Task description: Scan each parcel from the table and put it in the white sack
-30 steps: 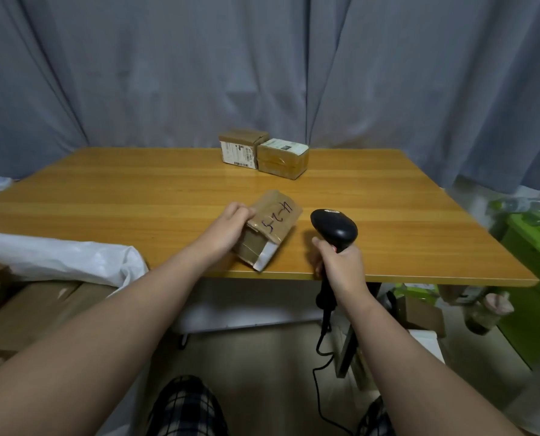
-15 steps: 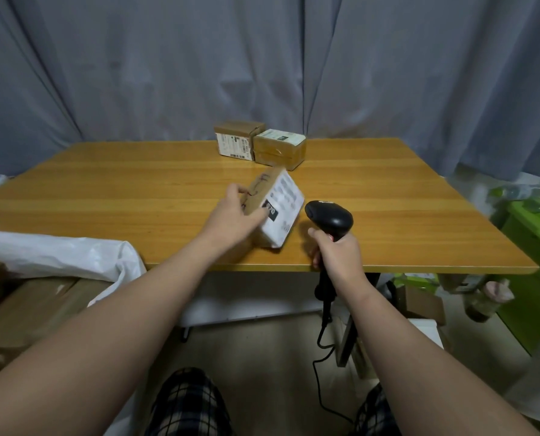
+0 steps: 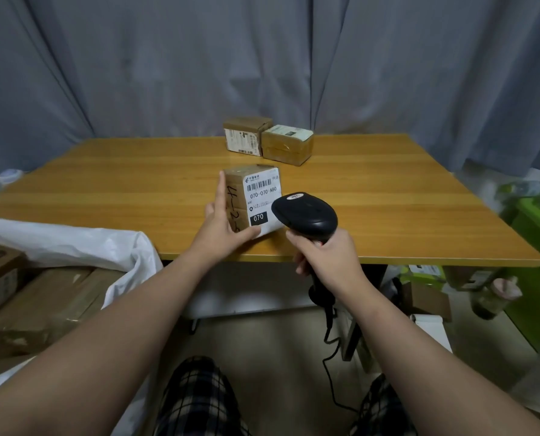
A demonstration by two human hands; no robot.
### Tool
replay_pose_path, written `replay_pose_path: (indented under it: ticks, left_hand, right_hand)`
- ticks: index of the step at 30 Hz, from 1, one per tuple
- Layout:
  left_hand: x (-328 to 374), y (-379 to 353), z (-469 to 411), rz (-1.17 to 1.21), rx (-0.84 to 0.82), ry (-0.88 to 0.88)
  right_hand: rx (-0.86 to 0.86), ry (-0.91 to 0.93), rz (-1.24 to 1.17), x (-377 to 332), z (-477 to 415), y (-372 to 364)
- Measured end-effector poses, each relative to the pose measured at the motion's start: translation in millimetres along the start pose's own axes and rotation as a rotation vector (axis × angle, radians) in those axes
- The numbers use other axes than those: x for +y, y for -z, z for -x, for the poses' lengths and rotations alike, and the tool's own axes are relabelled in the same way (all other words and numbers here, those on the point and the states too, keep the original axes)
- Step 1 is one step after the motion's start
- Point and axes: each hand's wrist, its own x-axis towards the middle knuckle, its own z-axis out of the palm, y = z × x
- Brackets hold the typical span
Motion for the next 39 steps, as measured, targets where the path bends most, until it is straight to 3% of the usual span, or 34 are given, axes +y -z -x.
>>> replay_pose_path:
  ticks: [26,36,39]
  left_hand:
    - [4.6,-0.1,-2.1,0.050,0.019,0.079]
    - [0.5,13.3,0.2,0.279,-0.014,-0.003]
    - [1.6,39.5,9.1,0.242,0.039,-0.047]
  right_hand:
    - [-0.032,0.031,-0.079,-5.2,22.8,-6.8]
    - [-0.029,0.075,-0.111,-20.5,13.0,-23.2]
    - [-0.100,0.108,-0.104,-33.9,4.5,-43.1]
